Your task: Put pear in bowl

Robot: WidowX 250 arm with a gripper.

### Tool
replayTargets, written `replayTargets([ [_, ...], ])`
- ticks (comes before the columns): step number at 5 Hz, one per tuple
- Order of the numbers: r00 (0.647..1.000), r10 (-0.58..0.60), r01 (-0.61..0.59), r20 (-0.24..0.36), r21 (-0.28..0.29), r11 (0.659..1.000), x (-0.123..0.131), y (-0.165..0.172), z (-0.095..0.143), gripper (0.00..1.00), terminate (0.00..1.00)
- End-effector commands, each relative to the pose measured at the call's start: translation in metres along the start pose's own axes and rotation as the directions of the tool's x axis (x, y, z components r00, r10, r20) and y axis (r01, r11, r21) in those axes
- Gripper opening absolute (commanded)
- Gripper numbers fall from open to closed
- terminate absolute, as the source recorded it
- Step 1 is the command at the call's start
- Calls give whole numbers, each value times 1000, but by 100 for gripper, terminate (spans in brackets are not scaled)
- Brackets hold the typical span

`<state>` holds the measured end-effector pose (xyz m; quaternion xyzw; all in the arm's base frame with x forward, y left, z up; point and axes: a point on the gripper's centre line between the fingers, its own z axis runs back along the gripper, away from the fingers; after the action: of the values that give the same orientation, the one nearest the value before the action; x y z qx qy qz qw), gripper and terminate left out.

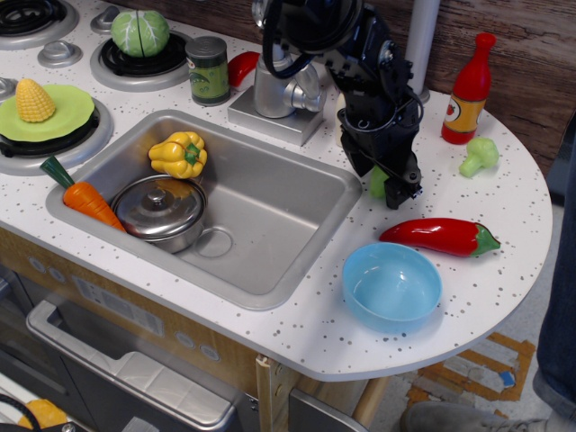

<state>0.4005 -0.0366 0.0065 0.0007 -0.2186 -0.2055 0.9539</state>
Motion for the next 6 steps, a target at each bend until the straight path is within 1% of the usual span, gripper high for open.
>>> replayTargets([
  [1,1000,3,-3,-20,30,1000,18,3,20,0,0],
  [2,997,36,-32,-72,57,998,28,-2,46,0,0],
  [3,988,112,-100,-102,118,988,31,-14,75,0,0],
  [4,974,186,-162,-131,174,971,21,-37,86,0,0],
  [5,940,318,-288,-124,214,933,2,-63,88,0,0],
  [6,903,396,-348,-169,257,902,-16,-68,95,0,0],
])
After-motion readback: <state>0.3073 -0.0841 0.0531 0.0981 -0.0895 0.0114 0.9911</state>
